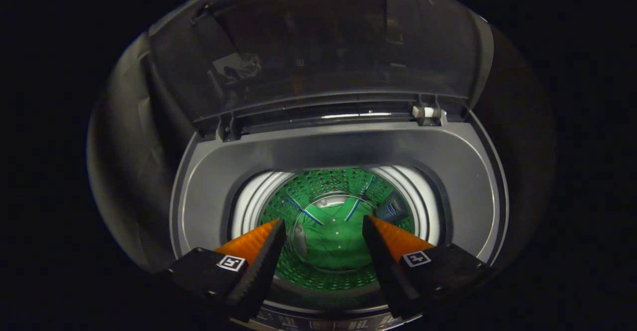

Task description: Put the clothes into the washing machine and then close the washing machine lid.

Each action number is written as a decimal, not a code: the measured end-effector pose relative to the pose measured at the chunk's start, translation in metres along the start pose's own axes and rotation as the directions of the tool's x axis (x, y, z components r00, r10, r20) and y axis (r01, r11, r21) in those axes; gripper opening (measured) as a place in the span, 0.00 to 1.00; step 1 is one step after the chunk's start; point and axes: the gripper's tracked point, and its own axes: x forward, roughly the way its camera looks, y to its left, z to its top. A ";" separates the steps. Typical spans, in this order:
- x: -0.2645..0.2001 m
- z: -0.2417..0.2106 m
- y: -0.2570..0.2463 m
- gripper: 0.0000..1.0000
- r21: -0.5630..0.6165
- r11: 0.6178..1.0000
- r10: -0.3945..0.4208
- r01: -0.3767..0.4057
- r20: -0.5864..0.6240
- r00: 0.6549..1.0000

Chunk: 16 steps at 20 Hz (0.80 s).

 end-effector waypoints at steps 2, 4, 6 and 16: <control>-0.021 0.010 0.008 0.99 -0.005 1.000 0.020 -0.020 0.051 0.999; -0.045 0.029 0.017 0.99 -0.014 0.999 0.037 -0.035 0.142 0.989; -0.080 0.054 0.026 0.99 -0.033 0.998 0.062 -0.056 0.243 0.968; -0.221 0.230 0.042 0.98 -0.086 0.991 0.134 -0.103 0.612 0.779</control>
